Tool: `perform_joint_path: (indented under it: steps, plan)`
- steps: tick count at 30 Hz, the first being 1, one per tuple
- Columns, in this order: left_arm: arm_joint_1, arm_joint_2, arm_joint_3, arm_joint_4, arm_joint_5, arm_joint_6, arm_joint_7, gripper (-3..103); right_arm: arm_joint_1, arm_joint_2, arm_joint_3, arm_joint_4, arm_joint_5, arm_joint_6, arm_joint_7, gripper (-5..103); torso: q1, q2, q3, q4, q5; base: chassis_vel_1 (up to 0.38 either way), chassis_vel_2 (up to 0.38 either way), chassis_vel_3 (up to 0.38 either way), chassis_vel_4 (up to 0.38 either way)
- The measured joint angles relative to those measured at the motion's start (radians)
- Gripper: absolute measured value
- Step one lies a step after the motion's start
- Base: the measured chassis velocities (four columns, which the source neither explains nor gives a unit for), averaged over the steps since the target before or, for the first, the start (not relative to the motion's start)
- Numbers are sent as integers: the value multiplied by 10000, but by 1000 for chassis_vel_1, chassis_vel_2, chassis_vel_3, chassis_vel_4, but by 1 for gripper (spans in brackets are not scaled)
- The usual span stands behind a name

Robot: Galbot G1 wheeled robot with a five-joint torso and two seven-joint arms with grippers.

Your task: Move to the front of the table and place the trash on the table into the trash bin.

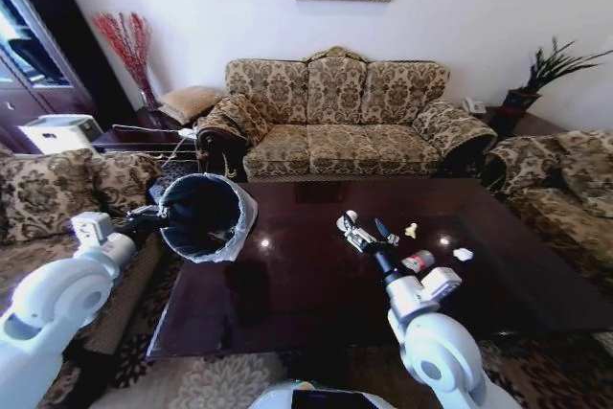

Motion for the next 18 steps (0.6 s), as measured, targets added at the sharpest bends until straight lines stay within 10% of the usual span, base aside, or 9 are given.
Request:
perform_joint_path:
  steps: [12, 18]
  plan:
    - [-2, 21, 30, -302, -26, 0, -1, 1, -360, 296, -217, 6, -365, 143, 171, 100, 3, -1, 2, -1, 4, -337, -343, 346, 340]
    - [47, 15, 121, -785, -101, 40, 20, 1, -633, 596, -436, -14, 53, 251, 1705, 100, 2, 0, 1, 0, 15, -155, -170, 161, 131]
